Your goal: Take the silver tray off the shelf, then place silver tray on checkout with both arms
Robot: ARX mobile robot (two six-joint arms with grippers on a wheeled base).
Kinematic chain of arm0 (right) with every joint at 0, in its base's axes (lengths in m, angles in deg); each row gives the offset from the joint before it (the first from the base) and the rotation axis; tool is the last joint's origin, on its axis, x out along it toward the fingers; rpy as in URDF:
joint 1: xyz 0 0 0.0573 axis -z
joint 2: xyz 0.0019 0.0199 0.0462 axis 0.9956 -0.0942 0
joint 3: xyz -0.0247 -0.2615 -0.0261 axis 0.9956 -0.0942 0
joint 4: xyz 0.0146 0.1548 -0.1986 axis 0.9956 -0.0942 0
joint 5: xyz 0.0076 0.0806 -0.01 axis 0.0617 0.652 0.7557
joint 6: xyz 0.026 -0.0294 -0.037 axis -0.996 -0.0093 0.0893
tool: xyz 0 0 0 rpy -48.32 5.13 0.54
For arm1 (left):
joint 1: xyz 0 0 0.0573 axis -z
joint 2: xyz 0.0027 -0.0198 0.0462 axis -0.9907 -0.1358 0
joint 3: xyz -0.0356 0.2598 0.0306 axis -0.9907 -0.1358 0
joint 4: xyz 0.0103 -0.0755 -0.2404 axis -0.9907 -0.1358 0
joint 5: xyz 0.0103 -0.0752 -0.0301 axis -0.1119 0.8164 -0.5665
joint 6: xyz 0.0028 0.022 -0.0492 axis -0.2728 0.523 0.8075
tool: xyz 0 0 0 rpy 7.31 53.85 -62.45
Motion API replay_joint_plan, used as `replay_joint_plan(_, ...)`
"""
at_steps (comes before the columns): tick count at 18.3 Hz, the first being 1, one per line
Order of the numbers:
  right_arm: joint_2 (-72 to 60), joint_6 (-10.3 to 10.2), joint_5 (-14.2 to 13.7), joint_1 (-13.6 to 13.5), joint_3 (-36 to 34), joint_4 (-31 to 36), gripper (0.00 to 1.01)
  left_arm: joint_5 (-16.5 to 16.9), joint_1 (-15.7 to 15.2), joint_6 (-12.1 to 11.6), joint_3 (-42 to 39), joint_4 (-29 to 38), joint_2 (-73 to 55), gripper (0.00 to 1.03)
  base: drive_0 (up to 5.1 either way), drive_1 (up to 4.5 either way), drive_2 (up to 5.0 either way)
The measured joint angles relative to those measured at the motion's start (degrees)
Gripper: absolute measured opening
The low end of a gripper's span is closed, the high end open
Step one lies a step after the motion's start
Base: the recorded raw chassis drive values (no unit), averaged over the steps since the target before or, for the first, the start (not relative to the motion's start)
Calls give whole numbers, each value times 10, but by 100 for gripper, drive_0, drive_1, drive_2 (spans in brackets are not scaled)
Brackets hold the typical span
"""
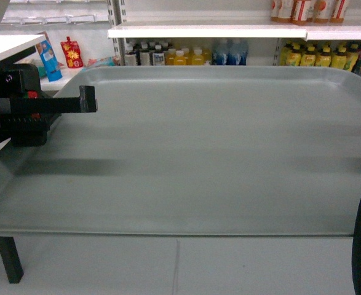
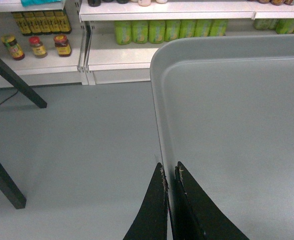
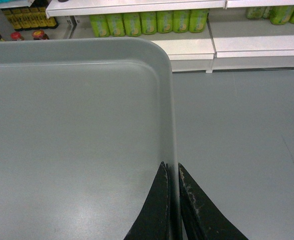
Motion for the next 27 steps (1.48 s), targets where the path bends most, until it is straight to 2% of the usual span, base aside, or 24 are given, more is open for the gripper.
replay_joint_plan(27,3,0,0,0,0,-4,3,0,0,-1,0,-4,2,3,-5,-411,402)
